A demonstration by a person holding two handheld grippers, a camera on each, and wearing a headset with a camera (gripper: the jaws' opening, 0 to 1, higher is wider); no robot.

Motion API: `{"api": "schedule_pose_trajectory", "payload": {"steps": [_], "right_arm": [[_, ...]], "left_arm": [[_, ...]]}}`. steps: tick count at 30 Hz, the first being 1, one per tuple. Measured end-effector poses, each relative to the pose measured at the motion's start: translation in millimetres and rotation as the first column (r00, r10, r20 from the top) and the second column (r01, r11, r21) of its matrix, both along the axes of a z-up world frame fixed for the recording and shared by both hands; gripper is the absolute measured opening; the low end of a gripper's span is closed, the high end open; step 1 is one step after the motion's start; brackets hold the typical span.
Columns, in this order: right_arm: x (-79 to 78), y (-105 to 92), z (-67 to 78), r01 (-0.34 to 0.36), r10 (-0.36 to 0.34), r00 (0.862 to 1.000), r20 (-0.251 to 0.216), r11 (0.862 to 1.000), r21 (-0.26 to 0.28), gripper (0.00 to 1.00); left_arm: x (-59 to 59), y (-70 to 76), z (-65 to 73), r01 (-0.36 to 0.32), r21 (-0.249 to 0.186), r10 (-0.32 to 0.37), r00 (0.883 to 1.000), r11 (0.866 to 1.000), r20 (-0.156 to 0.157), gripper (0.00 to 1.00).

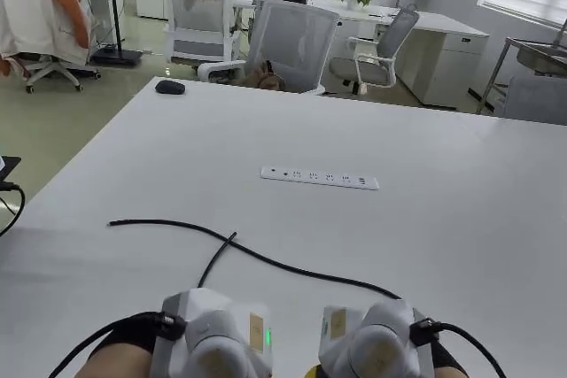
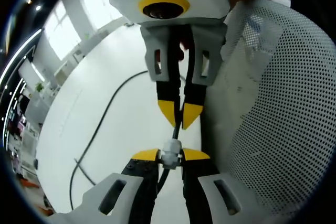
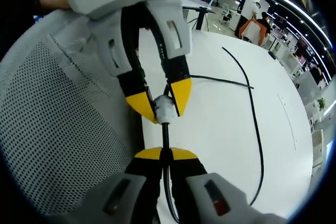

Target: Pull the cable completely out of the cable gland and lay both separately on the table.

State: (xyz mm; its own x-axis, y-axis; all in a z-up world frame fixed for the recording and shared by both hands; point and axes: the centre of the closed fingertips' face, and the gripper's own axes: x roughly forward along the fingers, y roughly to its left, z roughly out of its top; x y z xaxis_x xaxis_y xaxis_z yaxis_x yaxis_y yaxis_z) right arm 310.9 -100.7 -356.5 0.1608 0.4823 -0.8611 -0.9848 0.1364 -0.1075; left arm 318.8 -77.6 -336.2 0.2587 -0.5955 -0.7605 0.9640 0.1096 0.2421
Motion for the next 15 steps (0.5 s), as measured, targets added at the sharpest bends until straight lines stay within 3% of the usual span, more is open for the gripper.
{"api": "schedule_pose_trajectory", "payload": {"steps": [5, 8, 11, 15], "right_arm": [[5.9, -26.5, -14.6, 0.028, -0.024, 0.999, 0.029, 0.989, -0.143, 0.03], [13.4, -44.7, -21.1, 0.071, -0.061, 0.997, 0.049, 0.971, -0.227, 0.03], [17.1, -63.2, -26.6, 0.090, -0.073, 0.995, 0.068, 0.944, -0.316, 0.03], [17.8, -63.8, -26.5, 0.080, -0.060, 0.996, 0.072, 0.943, -0.322, 0.04]], "left_arm": [[2.7, 3.9, -0.6, -0.015, 0.008, 0.015, 1.000, 1.000, 0.005, 0.17], [4.0, 4.4, -0.7, -0.024, 0.009, 0.024, 1.000, 1.000, 0.003, 0.17], [4.3, 4.7, -0.8, -0.027, 0.008, 0.027, 1.000, 1.000, 0.001, 0.17], [3.1, 1.6, -0.7, -0.016, 0.000, 0.016, 1.000, 1.000, -0.001, 0.17]]}}
